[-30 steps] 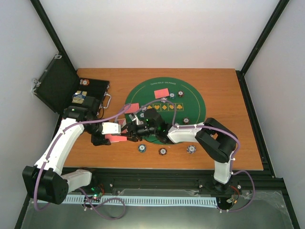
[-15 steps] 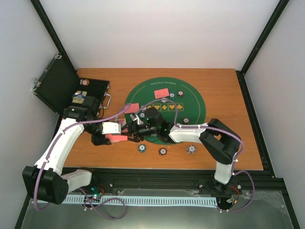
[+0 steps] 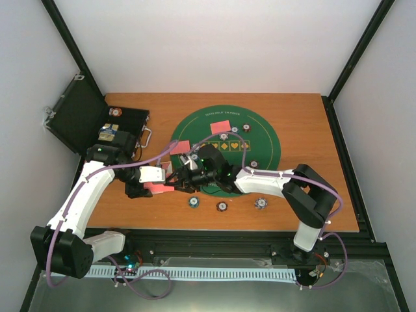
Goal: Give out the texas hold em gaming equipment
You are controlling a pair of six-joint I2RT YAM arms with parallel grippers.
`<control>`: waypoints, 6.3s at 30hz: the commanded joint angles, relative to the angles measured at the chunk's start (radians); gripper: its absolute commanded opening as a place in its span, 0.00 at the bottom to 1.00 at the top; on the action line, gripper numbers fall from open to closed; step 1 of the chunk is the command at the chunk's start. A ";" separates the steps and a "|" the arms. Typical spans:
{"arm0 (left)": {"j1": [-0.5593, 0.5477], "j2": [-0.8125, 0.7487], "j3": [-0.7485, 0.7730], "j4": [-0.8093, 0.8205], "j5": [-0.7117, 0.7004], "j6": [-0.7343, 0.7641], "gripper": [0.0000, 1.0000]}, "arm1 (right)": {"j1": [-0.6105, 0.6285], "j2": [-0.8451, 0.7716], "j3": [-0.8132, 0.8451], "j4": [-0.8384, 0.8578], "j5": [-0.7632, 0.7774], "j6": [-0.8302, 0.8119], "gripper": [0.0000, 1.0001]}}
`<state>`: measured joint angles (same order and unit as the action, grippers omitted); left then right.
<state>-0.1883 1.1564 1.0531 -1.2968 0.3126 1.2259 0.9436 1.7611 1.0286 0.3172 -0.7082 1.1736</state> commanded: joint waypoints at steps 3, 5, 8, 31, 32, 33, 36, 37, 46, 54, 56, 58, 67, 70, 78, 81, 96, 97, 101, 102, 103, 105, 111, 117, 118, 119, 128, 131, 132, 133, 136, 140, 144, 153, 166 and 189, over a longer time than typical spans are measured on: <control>-0.003 -0.015 0.033 0.015 0.057 -0.014 0.01 | -0.005 -0.066 0.030 -0.122 0.040 -0.071 0.45; -0.003 -0.015 0.034 0.016 0.064 -0.017 0.01 | -0.005 -0.084 0.035 -0.147 0.050 -0.083 0.43; -0.002 -0.015 0.036 0.015 0.075 -0.022 0.01 | -0.005 -0.101 0.049 -0.177 0.060 -0.097 0.38; -0.002 -0.027 0.012 0.031 0.066 -0.014 0.01 | -0.036 -0.166 0.008 -0.161 0.033 -0.081 0.03; -0.003 -0.026 0.012 0.031 0.067 -0.014 0.01 | -0.046 -0.177 -0.005 -0.153 0.028 -0.076 0.03; -0.003 -0.027 0.010 0.031 0.068 -0.014 0.01 | -0.056 -0.187 -0.017 -0.142 0.019 -0.071 0.03; -0.003 -0.027 0.011 0.031 0.069 -0.014 0.01 | -0.077 -0.205 -0.052 -0.098 -0.010 -0.048 0.03; -0.001 -0.027 0.012 0.031 0.069 -0.014 0.01 | -0.079 -0.206 -0.057 -0.090 -0.015 -0.044 0.03; -0.003 -0.025 0.016 0.030 0.065 -0.014 0.01 | -0.092 -0.220 -0.093 -0.051 -0.033 -0.023 0.03; -0.002 -0.021 0.024 0.023 0.065 -0.014 0.01 | -0.150 -0.309 -0.148 -0.094 -0.054 -0.051 0.03; -0.002 -0.021 0.024 0.022 0.065 -0.015 0.01 | -0.153 -0.319 -0.155 -0.096 -0.060 -0.055 0.03; -0.003 -0.022 0.025 0.023 0.064 -0.016 0.01 | -0.158 -0.332 -0.162 -0.109 -0.061 -0.065 0.03; -0.002 -0.018 0.039 0.012 0.061 -0.017 0.01 | -0.309 -0.411 -0.032 -0.694 0.075 -0.439 0.03; -0.002 -0.018 0.035 0.014 0.054 -0.018 0.01 | -0.322 -0.360 0.115 -1.042 0.390 -0.662 0.03; -0.002 -0.017 0.025 0.018 0.040 -0.030 0.01 | -0.301 -0.174 0.315 -1.308 0.967 -0.777 0.03; -0.002 -0.020 0.026 0.017 0.036 -0.031 0.01 | -0.267 -0.067 0.398 -1.404 1.171 -0.773 0.03; -0.003 -0.028 0.035 0.004 0.018 -0.030 0.01 | -0.123 0.259 0.547 -1.507 1.384 -0.708 0.03; -0.003 -0.030 0.035 0.004 0.017 -0.029 0.01 | -0.117 0.255 0.557 -1.514 1.383 -0.700 0.03; -0.002 -0.037 0.029 0.003 0.012 -0.024 0.01 | -0.118 0.151 0.555 -1.486 1.321 -0.694 0.03; -0.002 -0.038 0.027 0.005 0.013 -0.022 0.01 | -0.125 0.105 0.543 -1.457 1.281 -0.701 0.03; -0.002 -0.038 0.026 0.007 0.013 -0.022 0.01 | -0.134 0.058 0.530 -1.423 1.232 -0.708 0.03; -0.003 -0.037 0.024 0.007 0.017 -0.021 0.01 | -0.179 -0.020 0.487 -1.352 1.084 -0.716 0.03; -0.002 -0.048 0.022 0.006 0.009 -0.014 0.01 | -0.410 -0.213 0.188 -1.029 0.462 -0.697 0.03; -0.002 -0.047 0.019 0.008 0.011 -0.010 0.01 | -0.549 -0.201 -0.016 -0.836 0.149 -0.663 0.03; -0.002 -0.047 0.020 0.009 0.014 -0.013 0.01 | -0.554 -0.190 -0.027 -0.815 0.119 -0.659 0.03; -0.002 -0.047 0.019 0.008 0.015 -0.014 0.01 | -0.557 -0.177 -0.035 -0.798 0.094 -0.656 0.03; -0.002 -0.048 0.014 0.016 0.011 -0.012 0.01 | -0.569 -0.125 -0.027 -0.838 0.139 -0.681 0.03; -0.003 -0.043 0.020 0.015 0.015 -0.014 0.01 | -0.571 -0.116 -0.011 -0.893 0.207 -0.709 0.05; -0.002 -0.042 0.021 0.015 0.016 -0.014 0.01 | -0.571 -0.118 -0.011 -0.900 0.219 -0.714 0.09; -0.002 -0.040 0.019 0.015 0.014 -0.014 0.01 | -0.572 -0.119 -0.011 -0.908 0.225 -0.719 0.19; -0.003 -0.041 0.019 0.015 0.011 -0.011 0.01 | -0.574 -0.112 -0.004 -0.942 0.255 -0.732 0.30; -0.002 -0.041 0.018 0.016 0.013 -0.012 0.01 | -0.574 -0.139 0.029 -1.009 0.378 -0.734 0.34; -0.002 -0.040 0.019 0.015 0.010 -0.010 0.01 | -0.574 -0.183 0.069 -1.083 0.500 -0.738 0.35; -0.003 -0.036 0.027 0.014 0.021 -0.014 0.01 | -0.502 -0.291 0.037 -0.962 0.292 -0.651 0.44; -0.002 -0.040 0.059 -0.018 0.057 -0.035 0.01 | -0.125 -0.206 0.040 -0.334 0.030 -0.244 0.77; -0.002 -0.039 0.064 -0.026 0.045 -0.032 0.01 | 0.044 0.077 0.102 0.124 -0.053 0.004 0.75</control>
<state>-0.1883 1.1229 1.0744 -1.3029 0.3401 1.1965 0.9699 1.8042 1.0966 0.3458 -0.7437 1.1370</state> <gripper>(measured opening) 0.687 0.754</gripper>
